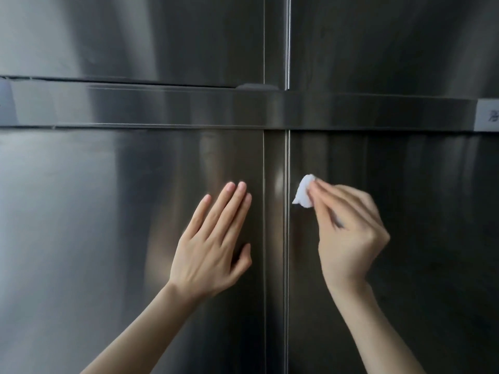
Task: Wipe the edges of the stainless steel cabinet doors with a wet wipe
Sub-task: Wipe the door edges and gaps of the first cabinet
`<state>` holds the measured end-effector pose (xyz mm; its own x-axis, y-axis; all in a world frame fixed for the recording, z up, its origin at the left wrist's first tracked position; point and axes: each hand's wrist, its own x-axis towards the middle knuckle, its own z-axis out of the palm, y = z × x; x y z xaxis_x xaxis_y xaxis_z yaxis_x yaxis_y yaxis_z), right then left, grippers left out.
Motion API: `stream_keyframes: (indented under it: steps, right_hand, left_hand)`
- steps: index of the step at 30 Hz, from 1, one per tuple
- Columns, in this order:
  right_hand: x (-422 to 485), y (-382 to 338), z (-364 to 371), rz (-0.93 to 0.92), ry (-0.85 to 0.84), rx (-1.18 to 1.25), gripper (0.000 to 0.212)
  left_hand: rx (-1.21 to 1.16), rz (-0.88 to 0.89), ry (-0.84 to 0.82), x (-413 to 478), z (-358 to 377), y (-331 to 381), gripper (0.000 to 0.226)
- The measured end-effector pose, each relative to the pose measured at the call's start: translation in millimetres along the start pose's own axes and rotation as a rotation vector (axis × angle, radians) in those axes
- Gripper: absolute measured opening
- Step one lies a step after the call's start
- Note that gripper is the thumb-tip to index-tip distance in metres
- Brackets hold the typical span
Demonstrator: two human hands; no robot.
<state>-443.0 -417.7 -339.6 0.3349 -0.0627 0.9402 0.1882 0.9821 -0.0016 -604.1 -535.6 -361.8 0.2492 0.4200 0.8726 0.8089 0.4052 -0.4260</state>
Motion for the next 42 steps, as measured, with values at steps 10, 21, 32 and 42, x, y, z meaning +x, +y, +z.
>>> stream_keyframes:
  steps: [10,21,32,42]
  right_hand:
    - [8,-25,34,0.212,-0.056,0.045,0.017]
    - [-11,-23,31,0.194,-0.023,0.030,0.018]
    - [-18,-29,31,0.354,-0.003,0.030,0.015]
    - [5,-23,45,0.325,-0.005,0.001,0.012]
  left_hand:
    - [-0.013,0.004,0.014,0,0,2,0.074]
    - [0.005,0.014,0.029,0,1,1,0.073]
    - [0.000,0.007,0.023,-1,2,2,0.073]
    - [0.002,0.008,0.004,-1,2,3,0.075]
